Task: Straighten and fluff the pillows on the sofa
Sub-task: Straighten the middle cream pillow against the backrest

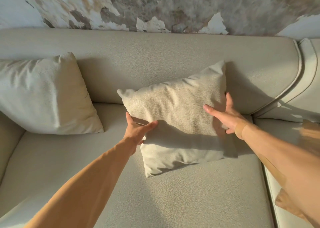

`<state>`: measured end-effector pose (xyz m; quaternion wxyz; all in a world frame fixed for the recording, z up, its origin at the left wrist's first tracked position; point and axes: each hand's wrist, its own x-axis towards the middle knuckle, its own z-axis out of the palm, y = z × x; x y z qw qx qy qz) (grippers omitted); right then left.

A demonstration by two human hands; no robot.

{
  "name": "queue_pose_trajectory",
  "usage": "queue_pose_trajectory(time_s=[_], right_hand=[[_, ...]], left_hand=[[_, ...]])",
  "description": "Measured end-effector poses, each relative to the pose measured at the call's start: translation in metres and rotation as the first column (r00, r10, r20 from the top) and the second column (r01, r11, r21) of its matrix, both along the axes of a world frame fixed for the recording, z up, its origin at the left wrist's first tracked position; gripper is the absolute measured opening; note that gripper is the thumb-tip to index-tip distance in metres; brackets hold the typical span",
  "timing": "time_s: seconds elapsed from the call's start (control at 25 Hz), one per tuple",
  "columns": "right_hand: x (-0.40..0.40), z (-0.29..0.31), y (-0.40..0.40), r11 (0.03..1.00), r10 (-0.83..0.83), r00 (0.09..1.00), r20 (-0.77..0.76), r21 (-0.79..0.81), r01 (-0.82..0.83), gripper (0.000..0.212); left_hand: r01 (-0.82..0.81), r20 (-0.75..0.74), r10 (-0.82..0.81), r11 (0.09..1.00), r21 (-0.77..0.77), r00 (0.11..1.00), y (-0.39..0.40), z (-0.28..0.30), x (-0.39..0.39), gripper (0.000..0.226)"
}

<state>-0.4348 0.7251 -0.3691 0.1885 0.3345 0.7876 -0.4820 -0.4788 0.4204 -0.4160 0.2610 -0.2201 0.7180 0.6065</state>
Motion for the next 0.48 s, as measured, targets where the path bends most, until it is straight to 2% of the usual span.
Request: queue_pose_trajectory(time_s=[0.12,0.36,0.48], right_hand=[[0.008,0.000,-0.007,0.998,-0.060,0.997,-0.039,0.000,0.060,0.137],[0.012,0.007,-0.014,0.986,-0.165,0.973,-0.161,0.001,0.167,0.129],[0.010,0.011,-0.017,0.977,-0.212,0.962,-0.170,-0.001,0.215,0.130]], left_hand=[[0.056,-0.087,-0.059,0.998,-0.038,0.994,-0.003,0.015,-0.005,0.133],[0.071,-0.235,-0.087,0.995,-0.075,0.968,-0.007,0.053,-0.029,0.130],[0.077,-0.279,-0.094,0.994,-0.073,0.956,-0.010,0.064,-0.036,0.130]])
